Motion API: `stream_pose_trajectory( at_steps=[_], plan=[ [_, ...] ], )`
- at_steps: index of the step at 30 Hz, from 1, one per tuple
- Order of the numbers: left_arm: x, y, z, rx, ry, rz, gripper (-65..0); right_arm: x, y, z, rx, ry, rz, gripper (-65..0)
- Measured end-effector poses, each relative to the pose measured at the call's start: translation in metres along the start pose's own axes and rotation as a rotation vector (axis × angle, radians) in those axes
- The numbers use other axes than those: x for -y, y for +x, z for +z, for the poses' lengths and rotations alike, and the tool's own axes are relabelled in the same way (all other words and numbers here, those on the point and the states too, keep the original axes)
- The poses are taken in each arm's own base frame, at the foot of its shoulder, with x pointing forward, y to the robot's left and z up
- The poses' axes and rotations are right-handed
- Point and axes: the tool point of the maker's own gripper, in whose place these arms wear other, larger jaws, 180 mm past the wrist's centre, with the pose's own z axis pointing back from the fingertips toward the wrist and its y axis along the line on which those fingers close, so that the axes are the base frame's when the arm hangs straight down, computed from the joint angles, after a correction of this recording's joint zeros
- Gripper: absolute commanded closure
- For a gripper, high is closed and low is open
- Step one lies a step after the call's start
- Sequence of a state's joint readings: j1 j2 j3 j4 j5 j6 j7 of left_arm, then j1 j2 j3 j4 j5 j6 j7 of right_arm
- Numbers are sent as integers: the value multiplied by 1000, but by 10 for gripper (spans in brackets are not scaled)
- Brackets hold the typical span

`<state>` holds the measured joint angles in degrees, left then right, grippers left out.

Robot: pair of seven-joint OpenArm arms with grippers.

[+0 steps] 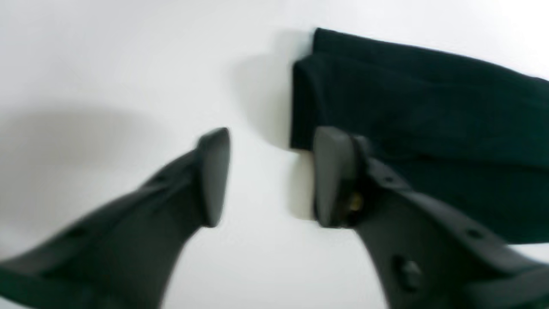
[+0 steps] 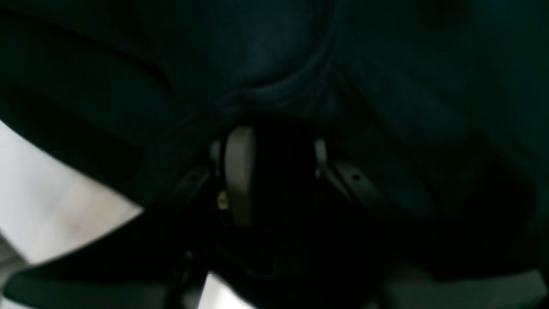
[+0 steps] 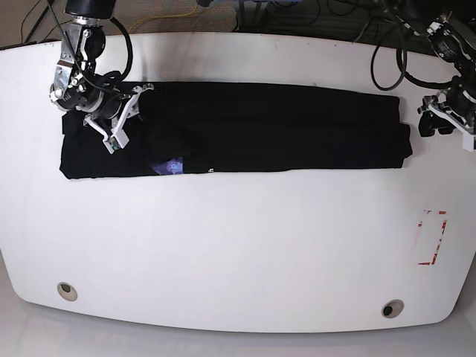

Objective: Layout the t-shirt on the table in an organized manner, then fold the t-shirt properly
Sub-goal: 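Release the shirt end with the left gripper and lift it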

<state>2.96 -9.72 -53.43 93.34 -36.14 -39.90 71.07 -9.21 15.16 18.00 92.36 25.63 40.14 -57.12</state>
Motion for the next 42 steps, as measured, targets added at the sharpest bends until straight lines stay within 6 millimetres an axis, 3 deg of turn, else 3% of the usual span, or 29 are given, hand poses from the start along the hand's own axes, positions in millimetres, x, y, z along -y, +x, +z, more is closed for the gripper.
stream_pose_trajectory(
  at_steps=[5,15,22,34,37,42],
  plan=[
    [-1,-8,-7,-11,-60,60,-488,3,4,-12,52,-4,-20,-57],
    [1,-17,-18,-5,-160,162,-486,3,3,-16,74,-5,-26,-55],
    [19,-40,-40,-88,-232,200,-486,3,3,-16,75,-5,-26,-55],
    [46,-27,-65,-44,-324,208,-481,2,4,-16,76,-4,-26,-55],
    [54,-27,-71,-40,-348,196,-429,2,4,-16,77,-4,-26,-55],
    [71,-34,-80,-101,-369,129,-181,2,4,-16,75,-4,-26,-55]
  ],
)
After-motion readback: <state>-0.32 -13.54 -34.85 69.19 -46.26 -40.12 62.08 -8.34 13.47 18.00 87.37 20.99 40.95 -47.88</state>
